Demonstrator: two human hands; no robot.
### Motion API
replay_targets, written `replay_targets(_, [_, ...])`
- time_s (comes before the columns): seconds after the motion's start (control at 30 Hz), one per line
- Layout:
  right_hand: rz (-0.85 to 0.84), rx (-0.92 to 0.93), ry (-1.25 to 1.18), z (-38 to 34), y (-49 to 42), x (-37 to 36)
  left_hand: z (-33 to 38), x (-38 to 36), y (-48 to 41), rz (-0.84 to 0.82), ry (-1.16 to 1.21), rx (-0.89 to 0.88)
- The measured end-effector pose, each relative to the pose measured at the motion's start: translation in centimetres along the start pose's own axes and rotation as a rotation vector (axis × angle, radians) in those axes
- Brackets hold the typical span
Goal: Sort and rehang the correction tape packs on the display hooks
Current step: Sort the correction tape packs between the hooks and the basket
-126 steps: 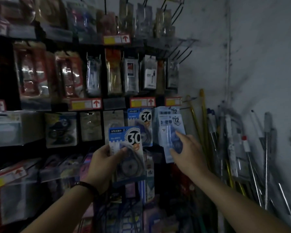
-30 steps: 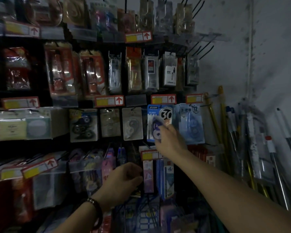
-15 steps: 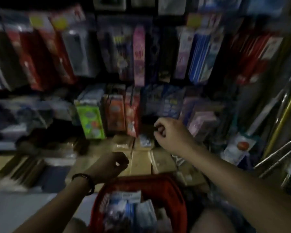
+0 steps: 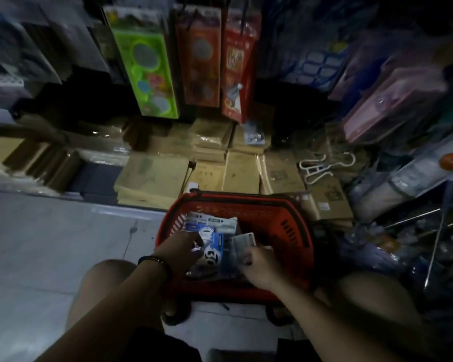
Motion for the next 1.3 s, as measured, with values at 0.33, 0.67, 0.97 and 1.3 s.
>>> replay_targets(0.33, [-0.033, -0.259, -0.135, 2.4, -5.7, -9.3, -3.8, -2.4, -2.1, -0.094, 0.054, 0.156])
replay_targets(0.67, [-0.097, -0.295, -0.243, 0.6, -6.8, -13.3, -4.5, -4.6, -2.7, -0.202, 0.022, 0.17])
replay_targets(0.97, [0.079, 0.032, -0.49, -3.3, -6.0, -5.7, -3.5, -1.4, -4.3, 0.061, -0.041, 0.068])
replay_targets(1.3, [0.22, -0.159, -0.413, 0.4, -4.7, -3.2, -2.3, 1.4, -3.3, 0.243, 0.111, -0.006])
Point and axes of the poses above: each hand's wrist, its own y-axis away from the middle knuckle, its own x-axis out of the back of the hand, z = x × y, the point moved 10 cm from there along -y, towards the middle knuckle, and after that the axes turned 15 degrees about z, right-handed, at the moved point
